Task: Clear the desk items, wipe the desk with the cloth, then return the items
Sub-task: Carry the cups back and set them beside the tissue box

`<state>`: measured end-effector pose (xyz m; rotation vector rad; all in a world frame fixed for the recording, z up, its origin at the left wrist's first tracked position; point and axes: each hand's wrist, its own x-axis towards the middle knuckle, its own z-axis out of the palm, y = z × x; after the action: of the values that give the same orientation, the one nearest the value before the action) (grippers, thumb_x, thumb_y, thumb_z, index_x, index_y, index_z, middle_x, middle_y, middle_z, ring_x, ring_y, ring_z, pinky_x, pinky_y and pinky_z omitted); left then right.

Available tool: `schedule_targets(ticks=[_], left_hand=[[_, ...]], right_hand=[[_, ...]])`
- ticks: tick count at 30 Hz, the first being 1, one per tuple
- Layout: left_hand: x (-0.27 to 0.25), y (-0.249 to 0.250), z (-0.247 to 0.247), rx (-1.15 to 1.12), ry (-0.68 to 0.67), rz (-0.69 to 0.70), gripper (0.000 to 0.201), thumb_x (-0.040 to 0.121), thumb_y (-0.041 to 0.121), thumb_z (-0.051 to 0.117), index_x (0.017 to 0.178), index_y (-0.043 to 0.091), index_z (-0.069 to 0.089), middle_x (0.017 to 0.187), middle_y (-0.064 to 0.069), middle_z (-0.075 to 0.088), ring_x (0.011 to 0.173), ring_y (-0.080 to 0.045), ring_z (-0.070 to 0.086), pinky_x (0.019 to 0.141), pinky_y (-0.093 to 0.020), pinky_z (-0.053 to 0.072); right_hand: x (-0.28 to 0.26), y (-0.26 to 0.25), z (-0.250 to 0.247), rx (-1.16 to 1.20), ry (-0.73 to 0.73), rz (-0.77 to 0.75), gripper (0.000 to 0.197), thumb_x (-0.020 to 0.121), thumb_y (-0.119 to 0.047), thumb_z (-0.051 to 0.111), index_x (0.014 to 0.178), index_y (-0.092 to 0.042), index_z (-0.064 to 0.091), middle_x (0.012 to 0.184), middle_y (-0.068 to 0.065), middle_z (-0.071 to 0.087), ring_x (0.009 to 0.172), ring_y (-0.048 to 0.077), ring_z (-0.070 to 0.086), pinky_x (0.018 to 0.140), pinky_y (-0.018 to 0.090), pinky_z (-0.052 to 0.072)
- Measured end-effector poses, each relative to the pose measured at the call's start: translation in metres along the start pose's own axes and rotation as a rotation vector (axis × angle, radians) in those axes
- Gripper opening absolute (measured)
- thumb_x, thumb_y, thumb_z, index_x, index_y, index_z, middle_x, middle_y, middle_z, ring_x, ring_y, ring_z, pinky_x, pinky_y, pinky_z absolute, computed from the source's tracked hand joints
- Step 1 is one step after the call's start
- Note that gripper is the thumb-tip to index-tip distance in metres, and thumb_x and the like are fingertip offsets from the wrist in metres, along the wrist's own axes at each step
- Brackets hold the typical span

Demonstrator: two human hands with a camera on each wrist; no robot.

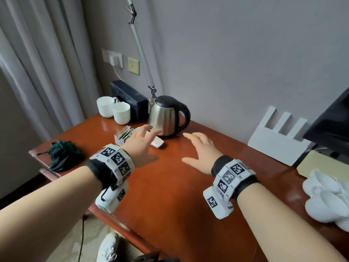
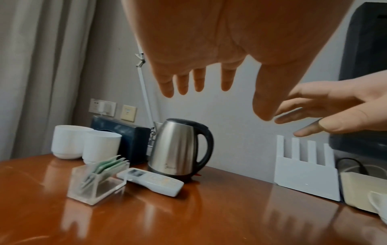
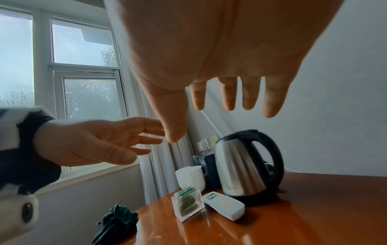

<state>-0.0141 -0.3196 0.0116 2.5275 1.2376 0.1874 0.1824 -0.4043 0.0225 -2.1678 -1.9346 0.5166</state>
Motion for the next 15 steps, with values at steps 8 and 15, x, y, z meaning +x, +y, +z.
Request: schedule_targets(ticks=[8,15], left_hand=[[0.061,-0.131,-0.03,0.014,-0.036,-0.026,0.08,0.082,0.034,0.067,0.147,0.03,0.02,0.152,-0.004,0.015,0.138,-0.025,0.026,0.111,-0.037,0.028],[0.121,-0.239,-0.052,0.104,-0.13,0.067,0.083,0.081,0.038,0.067,0.148,0.03,0.017,0.153,-0.003,0.012,0.139,-0.025,0.024,0.112,-0.035,0.024]], right_hand=[[0.122,-0.067,0.031,0.04,-0.024,0.005,0.073,0.087,-0.036,0.06,0.147,-0.03,0.018,0.152,0.0,0.015,0.141,0.023,0.016,0.116,0.038,0.022],[0.225,-0.112,0.049,0.079,-0.068,0.05,0.071,0.088,-0.036,0.058,0.147,-0.031,0.019,0.151,0.001,0.02,0.14,0.023,0.02,0.116,0.037,0.021]])
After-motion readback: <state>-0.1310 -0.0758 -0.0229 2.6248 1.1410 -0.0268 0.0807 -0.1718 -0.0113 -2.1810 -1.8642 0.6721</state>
